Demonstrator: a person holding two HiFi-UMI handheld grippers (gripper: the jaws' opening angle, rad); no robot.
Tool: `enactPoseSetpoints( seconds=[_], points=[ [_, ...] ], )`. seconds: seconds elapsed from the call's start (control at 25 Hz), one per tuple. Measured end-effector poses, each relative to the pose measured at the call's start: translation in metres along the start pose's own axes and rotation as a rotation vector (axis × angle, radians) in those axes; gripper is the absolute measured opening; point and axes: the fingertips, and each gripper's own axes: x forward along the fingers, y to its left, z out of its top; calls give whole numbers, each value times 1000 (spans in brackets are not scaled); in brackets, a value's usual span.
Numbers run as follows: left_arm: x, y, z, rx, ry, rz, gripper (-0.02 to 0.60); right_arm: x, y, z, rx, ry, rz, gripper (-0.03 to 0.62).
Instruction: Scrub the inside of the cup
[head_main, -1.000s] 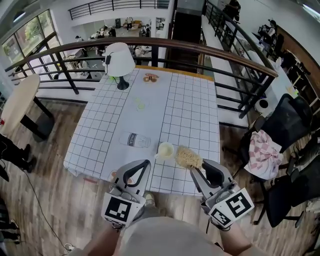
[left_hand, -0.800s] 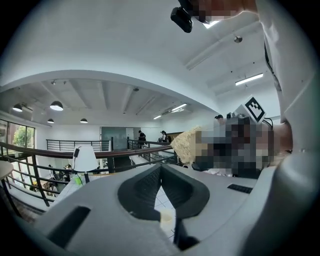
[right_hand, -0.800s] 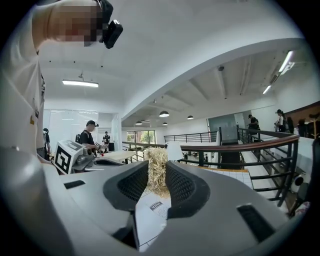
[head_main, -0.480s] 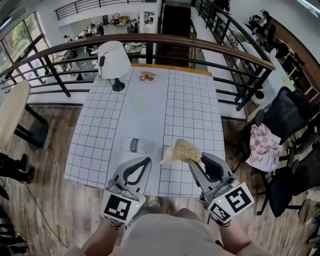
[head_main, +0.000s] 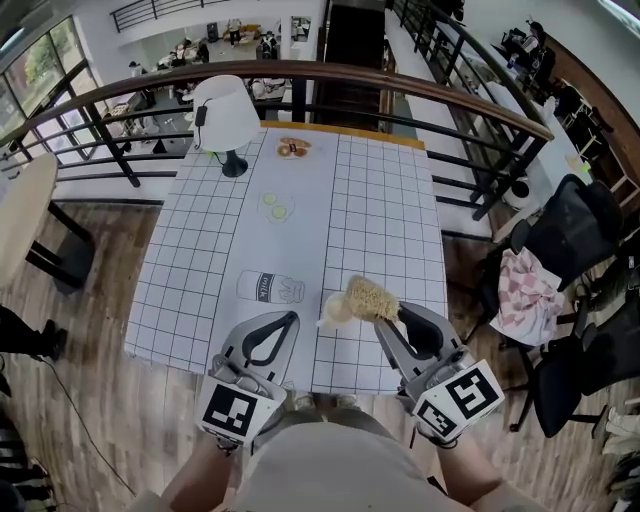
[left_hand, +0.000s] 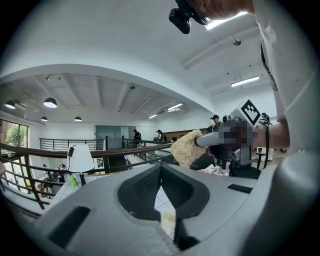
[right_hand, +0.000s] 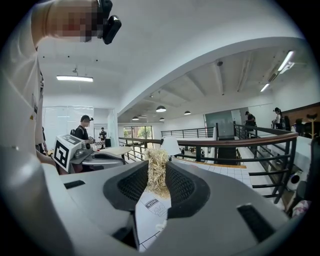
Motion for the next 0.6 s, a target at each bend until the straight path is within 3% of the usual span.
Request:
enactPoseSetpoints(
  seconds=[0.2,0.4,0.6],
  points=[
    [2,1,-7,16,29,34,14,3,-9,-2,-17,12,26,103],
    [6,4,-14,21,56,41,14,5,-29,-7,-57,30,-10,103],
    [21,4,-26,134,79,55,15,15,-38,-30,-53,137,56,103]
  ],
)
